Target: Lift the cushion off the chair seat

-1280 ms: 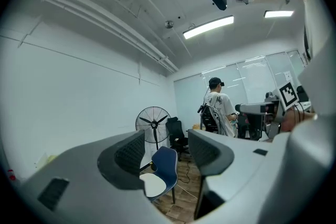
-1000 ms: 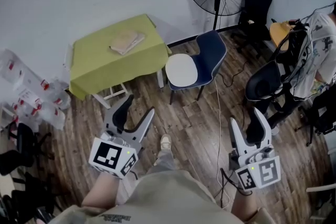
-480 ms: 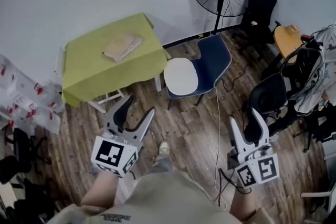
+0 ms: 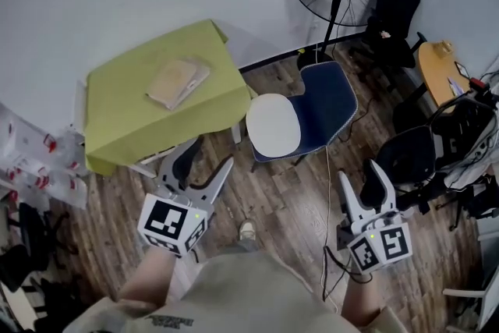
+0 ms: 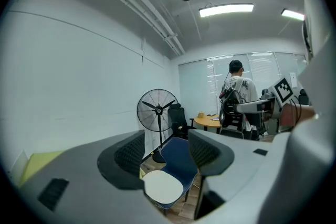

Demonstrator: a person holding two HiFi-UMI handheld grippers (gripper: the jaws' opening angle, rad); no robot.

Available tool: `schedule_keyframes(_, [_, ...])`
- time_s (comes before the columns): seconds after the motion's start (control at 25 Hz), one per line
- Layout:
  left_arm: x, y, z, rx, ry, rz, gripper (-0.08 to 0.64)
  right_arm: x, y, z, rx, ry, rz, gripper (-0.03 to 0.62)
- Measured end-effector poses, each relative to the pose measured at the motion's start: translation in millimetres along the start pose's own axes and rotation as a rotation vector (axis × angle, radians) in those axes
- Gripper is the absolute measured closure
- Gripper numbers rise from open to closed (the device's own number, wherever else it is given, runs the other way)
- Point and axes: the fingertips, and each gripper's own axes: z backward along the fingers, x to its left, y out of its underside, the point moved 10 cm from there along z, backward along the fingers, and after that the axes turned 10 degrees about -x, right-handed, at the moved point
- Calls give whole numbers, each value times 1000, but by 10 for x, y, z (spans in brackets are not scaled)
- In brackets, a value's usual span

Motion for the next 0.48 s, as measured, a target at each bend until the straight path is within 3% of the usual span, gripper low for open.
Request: schedule_keyframes(0.48, [647, 461, -679, 73, 23, 70, 310, -34, 372, -990, 67, -3, -11, 339])
